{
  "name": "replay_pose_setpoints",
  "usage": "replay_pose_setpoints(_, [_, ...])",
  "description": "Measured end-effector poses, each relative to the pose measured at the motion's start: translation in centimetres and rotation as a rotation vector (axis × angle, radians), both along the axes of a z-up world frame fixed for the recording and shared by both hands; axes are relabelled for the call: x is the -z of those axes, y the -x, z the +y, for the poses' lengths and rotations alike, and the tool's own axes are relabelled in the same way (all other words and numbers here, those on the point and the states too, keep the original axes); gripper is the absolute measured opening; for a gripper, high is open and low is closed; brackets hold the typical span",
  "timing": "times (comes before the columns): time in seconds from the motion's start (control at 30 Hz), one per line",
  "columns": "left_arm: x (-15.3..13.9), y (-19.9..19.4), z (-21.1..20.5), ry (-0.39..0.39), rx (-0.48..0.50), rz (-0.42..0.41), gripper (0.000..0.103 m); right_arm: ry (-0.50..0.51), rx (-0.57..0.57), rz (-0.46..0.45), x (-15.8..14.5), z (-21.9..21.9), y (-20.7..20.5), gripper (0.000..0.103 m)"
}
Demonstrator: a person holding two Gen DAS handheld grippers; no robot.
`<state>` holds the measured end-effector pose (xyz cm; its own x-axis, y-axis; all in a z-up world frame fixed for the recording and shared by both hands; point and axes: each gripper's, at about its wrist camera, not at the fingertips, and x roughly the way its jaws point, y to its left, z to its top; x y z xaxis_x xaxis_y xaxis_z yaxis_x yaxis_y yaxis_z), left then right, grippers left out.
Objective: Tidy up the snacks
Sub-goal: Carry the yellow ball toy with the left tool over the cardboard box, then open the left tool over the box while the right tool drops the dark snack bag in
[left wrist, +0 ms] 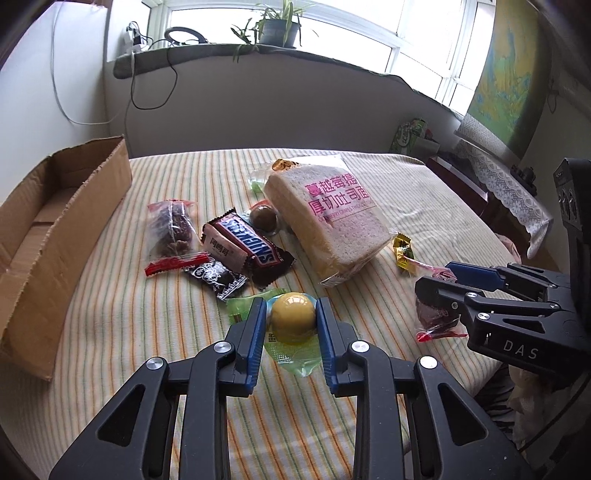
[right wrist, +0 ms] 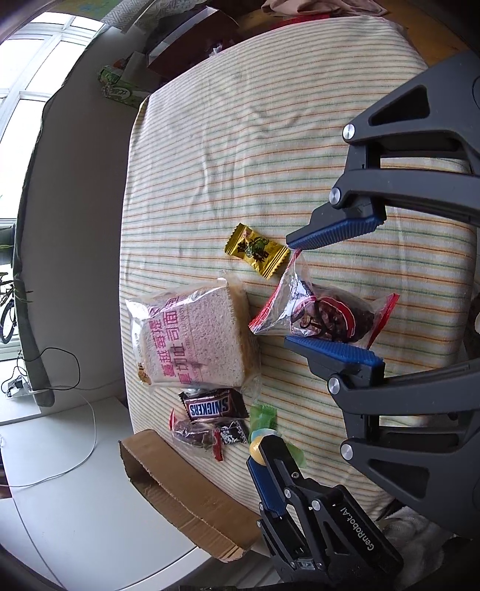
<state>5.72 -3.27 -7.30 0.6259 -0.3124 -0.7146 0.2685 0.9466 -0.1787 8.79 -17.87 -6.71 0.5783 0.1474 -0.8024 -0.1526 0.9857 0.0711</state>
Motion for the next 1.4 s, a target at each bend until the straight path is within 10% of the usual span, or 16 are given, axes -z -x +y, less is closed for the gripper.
replay_pose_setpoints(1.4, [-3.6, -1.6, 19.5, -0.02, -0.407, -0.097, 0.026, -0.041, -0.413, -0.117, -5.0, 25.7, -8.3, 0.05])
